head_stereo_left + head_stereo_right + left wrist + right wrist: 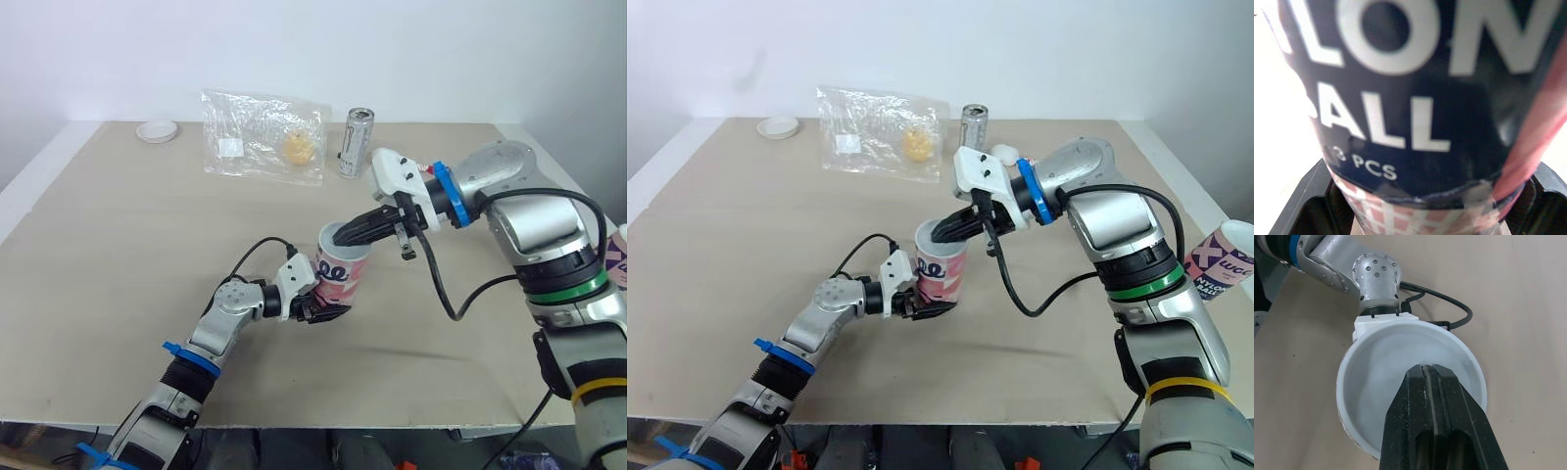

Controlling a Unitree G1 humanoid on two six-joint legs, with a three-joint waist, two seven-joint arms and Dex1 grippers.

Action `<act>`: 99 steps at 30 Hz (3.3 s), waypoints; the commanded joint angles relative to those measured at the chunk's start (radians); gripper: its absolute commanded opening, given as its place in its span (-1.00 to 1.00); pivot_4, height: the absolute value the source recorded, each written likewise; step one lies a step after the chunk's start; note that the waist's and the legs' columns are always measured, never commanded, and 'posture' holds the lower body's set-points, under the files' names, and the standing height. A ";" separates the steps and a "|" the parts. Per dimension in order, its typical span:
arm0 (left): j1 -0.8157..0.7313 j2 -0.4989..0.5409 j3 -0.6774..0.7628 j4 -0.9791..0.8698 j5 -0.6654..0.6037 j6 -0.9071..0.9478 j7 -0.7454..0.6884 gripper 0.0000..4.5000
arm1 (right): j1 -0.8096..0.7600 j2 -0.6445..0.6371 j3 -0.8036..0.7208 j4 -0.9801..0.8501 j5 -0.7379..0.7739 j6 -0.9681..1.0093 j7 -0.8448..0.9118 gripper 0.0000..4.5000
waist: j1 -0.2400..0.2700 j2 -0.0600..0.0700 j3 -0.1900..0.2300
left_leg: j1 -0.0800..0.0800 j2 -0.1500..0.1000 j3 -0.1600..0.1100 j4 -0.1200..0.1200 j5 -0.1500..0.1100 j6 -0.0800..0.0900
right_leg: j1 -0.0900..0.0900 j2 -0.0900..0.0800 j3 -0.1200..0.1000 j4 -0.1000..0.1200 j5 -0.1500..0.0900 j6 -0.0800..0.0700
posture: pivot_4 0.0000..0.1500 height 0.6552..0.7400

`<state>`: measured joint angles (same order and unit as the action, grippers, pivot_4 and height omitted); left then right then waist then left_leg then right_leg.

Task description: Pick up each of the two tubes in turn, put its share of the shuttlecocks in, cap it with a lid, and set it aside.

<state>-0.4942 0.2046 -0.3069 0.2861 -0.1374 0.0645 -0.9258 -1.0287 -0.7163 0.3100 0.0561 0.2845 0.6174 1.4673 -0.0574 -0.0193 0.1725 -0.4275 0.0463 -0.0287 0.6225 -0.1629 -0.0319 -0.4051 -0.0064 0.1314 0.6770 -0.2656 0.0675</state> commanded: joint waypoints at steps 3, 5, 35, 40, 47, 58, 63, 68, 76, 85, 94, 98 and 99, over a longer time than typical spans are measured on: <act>0.000 0.013 0.017 0.016 0.010 0.010 0.014 0.49 | -0.067 -0.013 -0.157 0.094 0.142 0.125 0.022 -0.99 | 0.000 0.000 0.001 | -0.004 0.000 0.000 0.000 0.000 0.000 | -0.002 0.000 0.000 0.000 0.001 0.000 | 1.00 1.00; 0.000 0.017 0.019 0.014 0.009 0.009 0.014 0.49 | -0.073 -0.038 -0.243 0.124 0.190 0.149 0.003 -0.99 | 0.001 0.000 0.002 | -0.006 0.000 0.000 0.000 0.000 0.000 | -0.003 0.000 0.000 0.000 0.000 0.000 | 1.00 1.00; 0.037 0.135 0.107 -0.146 -0.090 -0.049 -0.124 1.00 | 0.642 0.101 -0.296 0.113 0.088 -0.515 -0.119 0.98 | -0.006 0.002 0.004 | -0.010 0.000 -0.002 -0.006 0.000 0.000 | -0.002 0.001 -0.001 -0.011 0.003 0.008 | 1.00 1.00; 0.091 0.190 0.137 -0.241 -0.125 -0.024 -0.141 1.00 | 0.591 0.128 -0.262 0.228 0.053 -0.610 -0.093 0.98 | -0.006 0.002 0.004 | -0.010 0.000 -0.003 -0.006 0.000 0.000 | -0.001 0.001 -0.001 -0.011 0.003 0.007 | 1.00 1.00; 0.172 0.262 0.183 -0.365 -0.187 0.019 -0.150 1.00 | 0.512 0.189 -0.229 0.348 0.025 -0.686 -0.069 0.98 | -0.006 0.001 0.004 | -0.010 0.001 -0.003 -0.005 0.000 0.000 | -0.001 0.001 -0.001 -0.011 0.004 0.007 | 1.00 1.00; 0.276 0.351 0.217 -0.503 -0.244 0.072 -0.151 1.00 | 0.459 0.250 -0.191 0.423 -0.001 -0.735 -0.035 0.98 | -0.007 0.001 0.004 | -0.010 0.001 -0.002 -0.005 0.000 0.000 | -0.001 0.001 -0.001 -0.011 0.004 0.007 | 1.00 1.00; 0.289 0.357 0.218 -0.521 -0.247 0.083 -0.141 1.00 | 0.447 0.272 -0.181 0.443 -0.016 -0.749 -0.032 0.98 | -0.009 0.001 0.004 | -0.009 0.002 -0.002 -0.005 0.000 0.000 | -0.001 0.002 -0.002 -0.011 0.004 0.006 | 1.00 1.00; 0.299 0.363 0.221 -0.532 -0.251 0.090 -0.134 1.00 | 0.427 0.291 -0.174 0.471 -0.027 -0.764 -0.035 0.98 | -0.012 0.001 0.004 | -0.009 0.002 -0.002 -0.005 0.000 0.000 | -0.001 0.001 -0.002 -0.011 0.004 0.006 | 1.00 1.00; 0.329 0.373 0.223 -0.541 -0.252 0.084 -0.128 1.00 | 0.405 0.334 -0.156 0.497 -0.039 -0.774 -0.041 0.98 | -0.016 0.001 0.004 | -0.009 0.002 -0.002 -0.005 0.000 0.000 | -0.001 0.001 -0.002 -0.011 0.005 0.006 | 1.00 1.00; 0.333 0.370 0.224 -0.553 -0.253 0.096 -0.103 1.00 | 0.390 0.386 -0.149 0.510 -0.050 -0.770 -0.058 0.98 | -0.016 0.001 0.004 | -0.009 0.002 -0.002 -0.005 0.000 0.000 | -0.001 0.001 -0.002 -0.011 0.005 0.006 | 1.00 1.00; 0.330 0.365 0.219 -0.543 -0.250 0.091 -0.093 1.00 | 0.400 0.431 -0.133 0.500 -0.058 -0.766 -0.085 0.98 | -0.017 0.001 0.004 | -0.009 0.002 -0.002 -0.005 0.000 0.000 | -0.001 0.002 -0.002 -0.011 0.005 0.005 | 1.00 1.00; 0.328 0.362 0.217 -0.542 -0.249 0.092 -0.091 1.00 | 0.403 0.433 -0.137 0.505 -0.062 -0.780 -0.100 0.98 | -0.017 0.001 0.004 | -0.009 0.002 -0.002 -0.005 0.000 0.000 | -0.001 0.002 -0.002 -0.010 0.005 0.005 | 1.00 1.00; 0.327 0.362 0.218 -0.540 -0.248 0.091 -0.091 1.00 | 0.406 0.431 -0.138 0.502 -0.061 -0.784 -0.103 0.98 | -0.017 0.001 0.004 | -0.009 0.002 -0.002 -0.005 0.000 0.000 | -0.001 0.002 -0.002 -0.010 0.005 0.005 | 1.00 1.00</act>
<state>-0.1592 0.5662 -0.1079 -0.2287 -0.3741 0.1610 -1.0240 -0.6099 -0.2878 0.1786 0.5751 0.2228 -0.1530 1.3693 -0.0746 -0.0183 0.1768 -0.4362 0.0483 -0.0310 0.6179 -0.1631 -0.0321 -0.4058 -0.0047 0.1293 0.6665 -0.2604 0.0727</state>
